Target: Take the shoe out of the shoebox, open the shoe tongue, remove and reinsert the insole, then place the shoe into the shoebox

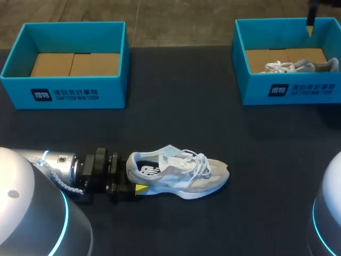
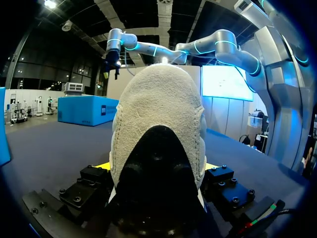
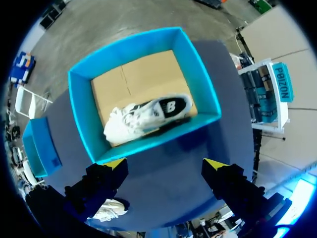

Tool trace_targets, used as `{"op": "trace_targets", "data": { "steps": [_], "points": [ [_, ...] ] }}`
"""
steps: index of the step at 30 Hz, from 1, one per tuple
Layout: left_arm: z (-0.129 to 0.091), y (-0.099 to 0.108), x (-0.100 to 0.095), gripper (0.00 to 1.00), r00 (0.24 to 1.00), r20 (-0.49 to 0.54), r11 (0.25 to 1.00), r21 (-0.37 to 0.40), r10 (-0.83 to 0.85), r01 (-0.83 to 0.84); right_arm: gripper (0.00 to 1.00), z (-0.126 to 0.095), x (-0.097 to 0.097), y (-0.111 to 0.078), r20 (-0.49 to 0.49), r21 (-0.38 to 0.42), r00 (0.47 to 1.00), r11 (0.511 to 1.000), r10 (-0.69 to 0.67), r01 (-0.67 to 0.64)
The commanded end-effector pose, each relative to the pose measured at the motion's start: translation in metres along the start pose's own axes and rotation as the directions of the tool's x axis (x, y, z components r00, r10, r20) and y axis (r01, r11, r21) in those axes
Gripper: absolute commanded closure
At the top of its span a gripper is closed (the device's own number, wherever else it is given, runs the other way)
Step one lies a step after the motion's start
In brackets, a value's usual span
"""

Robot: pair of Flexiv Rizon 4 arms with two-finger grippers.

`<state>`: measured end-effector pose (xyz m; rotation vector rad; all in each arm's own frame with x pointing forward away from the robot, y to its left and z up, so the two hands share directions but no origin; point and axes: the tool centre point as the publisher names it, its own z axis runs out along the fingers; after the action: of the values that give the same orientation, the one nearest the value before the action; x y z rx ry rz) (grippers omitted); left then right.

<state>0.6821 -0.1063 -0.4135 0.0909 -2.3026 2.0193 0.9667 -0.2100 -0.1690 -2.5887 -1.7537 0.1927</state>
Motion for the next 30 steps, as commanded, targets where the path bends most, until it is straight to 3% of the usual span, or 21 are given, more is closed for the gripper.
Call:
{"op": "trace_targets", "data": {
  "steps": [1,16,17,18,25,30],
  "points": [
    [0.000,-0.001,0.002,1.00,1.000,0.004,1.000,-0.001,0.000,0.000,0.00,0.004,0.000,-0.033,-0.002,-0.039,1.000,0.999,0.026,-0.026],
    [0.000,-0.001,0.002,1.00,1.000,0.004,1.000,-0.001,0.000,0.000,0.00,0.004,0.000,-0.033,-0.002,-0.039,1.000,0.999,0.026,-0.026],
    [0.000,-0.001,0.002,1.00,1.000,0.004,1.000,-0.001,0.000,0.000,0.00,0.003,0.004,-0.032,-0.037,-0.024,0.999,0.999,0.036,-0.037],
    [0.000,-0.001,0.002,1.00,1.000,0.004,1.000,-0.001,0.000,0.000,0.00,0.005,0.010,-0.033,-0.009,-0.010,0.998,0.998,0.061,-0.061],
    [0.000,-0.001,0.002,1.00,1.000,0.004,1.000,-0.001,0.000,0.000,0.00,0.021,0.044,-0.064,-0.042,-0.023,0.996,0.996,0.082,-0.083],
    [0.000,-0.001,0.002,1.00,1.000,0.004,1.000,-0.001,0.000,0.000,0.00,0.030,0.062,-0.098,-0.081,-0.038,0.992,0.994,0.097,-0.100]
  ]
}}
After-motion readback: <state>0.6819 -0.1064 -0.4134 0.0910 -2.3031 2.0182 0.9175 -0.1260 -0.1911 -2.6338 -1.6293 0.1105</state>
